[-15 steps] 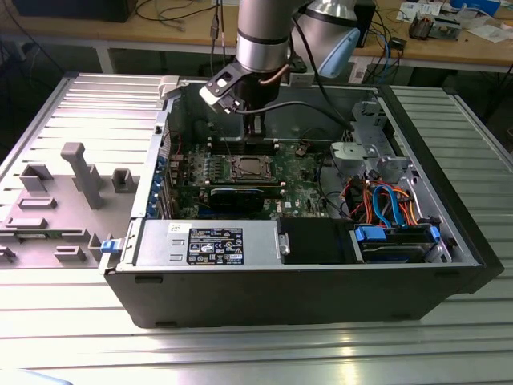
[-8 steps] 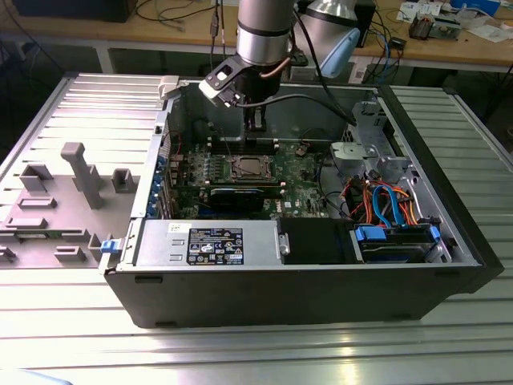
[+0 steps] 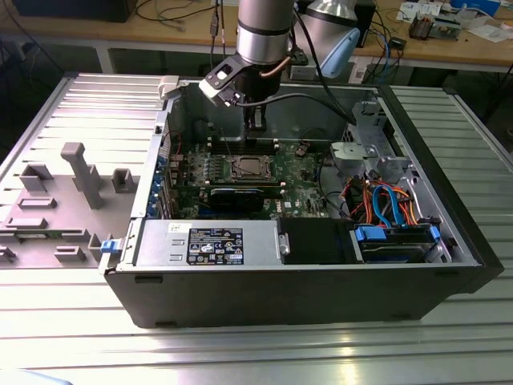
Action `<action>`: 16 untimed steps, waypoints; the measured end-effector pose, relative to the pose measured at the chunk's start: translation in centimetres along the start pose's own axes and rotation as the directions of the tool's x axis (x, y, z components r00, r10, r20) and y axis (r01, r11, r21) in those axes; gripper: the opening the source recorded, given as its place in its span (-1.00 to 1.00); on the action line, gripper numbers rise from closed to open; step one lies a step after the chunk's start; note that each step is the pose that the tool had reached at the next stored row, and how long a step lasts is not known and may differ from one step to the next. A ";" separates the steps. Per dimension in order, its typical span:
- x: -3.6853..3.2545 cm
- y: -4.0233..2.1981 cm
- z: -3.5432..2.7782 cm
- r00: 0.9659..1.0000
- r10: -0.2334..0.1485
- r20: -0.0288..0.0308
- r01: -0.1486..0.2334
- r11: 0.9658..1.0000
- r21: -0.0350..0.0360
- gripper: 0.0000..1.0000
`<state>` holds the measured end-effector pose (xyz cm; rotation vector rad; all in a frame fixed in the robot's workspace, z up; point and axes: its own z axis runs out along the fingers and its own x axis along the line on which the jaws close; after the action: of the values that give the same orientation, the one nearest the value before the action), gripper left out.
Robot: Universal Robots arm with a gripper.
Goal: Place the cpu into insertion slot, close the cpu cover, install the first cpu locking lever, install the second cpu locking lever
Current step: 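Install the first cpu locking lever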
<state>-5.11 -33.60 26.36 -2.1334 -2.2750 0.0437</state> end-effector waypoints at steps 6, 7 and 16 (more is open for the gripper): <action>0.00 0.00 -0.01 1.000 0.000 0.000 0.000 1.000 0.000 -0.79; 0.00 0.00 -0.01 1.000 -0.001 0.000 0.001 1.000 0.000 -0.79; 0.00 0.00 -0.01 0.999 -0.040 0.002 0.040 0.999 0.000 -0.79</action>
<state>-5.11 -33.60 26.38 -2.0875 -2.3181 0.0444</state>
